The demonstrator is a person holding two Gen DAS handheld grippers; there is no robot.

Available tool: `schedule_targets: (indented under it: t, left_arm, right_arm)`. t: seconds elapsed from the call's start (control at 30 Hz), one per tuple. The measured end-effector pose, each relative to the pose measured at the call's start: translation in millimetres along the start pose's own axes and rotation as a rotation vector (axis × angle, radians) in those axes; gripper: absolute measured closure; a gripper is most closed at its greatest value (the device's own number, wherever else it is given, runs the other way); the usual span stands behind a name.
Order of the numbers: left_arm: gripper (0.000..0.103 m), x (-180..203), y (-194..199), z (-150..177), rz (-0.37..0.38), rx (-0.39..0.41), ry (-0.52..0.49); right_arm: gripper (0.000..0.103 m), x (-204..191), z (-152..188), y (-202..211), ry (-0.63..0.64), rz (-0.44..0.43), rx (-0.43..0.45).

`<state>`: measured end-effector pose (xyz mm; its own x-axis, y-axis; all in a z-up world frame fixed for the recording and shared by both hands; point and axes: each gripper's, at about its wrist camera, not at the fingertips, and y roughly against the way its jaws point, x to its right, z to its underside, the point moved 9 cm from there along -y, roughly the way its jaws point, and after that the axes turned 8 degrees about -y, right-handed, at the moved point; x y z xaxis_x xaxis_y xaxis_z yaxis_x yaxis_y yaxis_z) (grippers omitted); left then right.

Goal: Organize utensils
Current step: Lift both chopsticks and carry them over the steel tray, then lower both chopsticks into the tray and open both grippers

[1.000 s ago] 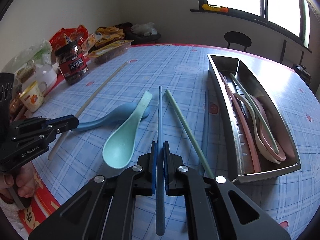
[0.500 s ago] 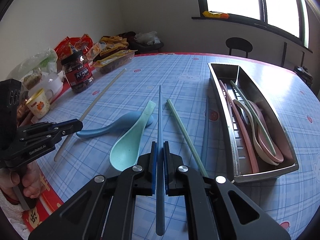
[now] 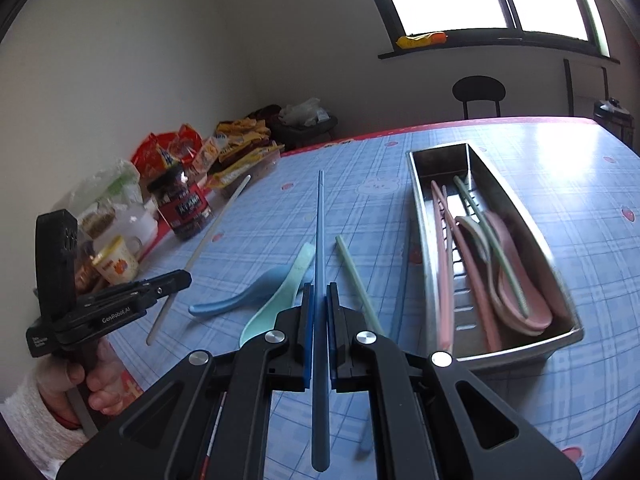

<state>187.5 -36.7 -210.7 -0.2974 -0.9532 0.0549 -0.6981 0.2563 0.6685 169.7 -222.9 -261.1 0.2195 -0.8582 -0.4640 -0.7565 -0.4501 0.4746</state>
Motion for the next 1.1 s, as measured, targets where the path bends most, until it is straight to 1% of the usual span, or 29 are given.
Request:
schedule_targets:
  t: [0.13,0.23,0.37,0.43,0.53,0.63,0.7,0.8,0.87,1.0,1.1]
  left_arm:
    - [0.092,25,-1,-20,0.029,0.003,0.013]
    - [0.092,46,-10,-37,0.075,-0.007,0.056]
    - [0.092,83,-34,-58,0.172,-0.049,0.148]
    - [0.092,103,-45,-67,0.212,-0.068,0.179]
    - [0.092,131,-61,-75,0.255,-0.09,0.203]
    - [0.092,157,-77,-83,0.31,-0.103,0.251]
    - [0.092,171,-89,-85,0.336,-0.12,0.282]
    - [0.093,184,-107,-85,0.347,-0.151,0.317]
    - [0.092,189,-114,-83,0.344,-0.155,0.321]
    - [0.092,191,-122,-80,0.329,-0.158,0.323]
    - [0.093,190,-125,-72,0.324,-0.169,0.33]
  right_arm:
    - [0.097,16,-24,9,-0.04,-0.023,0.027]
    - [0.097,34,-49,13,-0.034,0.01,0.063]
    - [0.097,61,-74,9,-0.055,0.028,0.094]
    - [0.097,77,-78,6,-0.091,0.02,0.112]
    - [0.097,97,-74,1,-0.144,0.006,0.081]
    - [0.097,111,-72,-1,-0.159,0.034,0.065]
    - [0.097,118,-71,-2,-0.203,0.025,0.06]
    - [0.097,126,-68,-3,-0.227,0.025,0.05]
    - [0.097,128,-67,-3,-0.231,0.024,0.047]
    - [0.097,126,-66,-7,-0.229,0.024,0.035]
    - [0.097,123,-65,-13,-0.228,0.028,0.023]
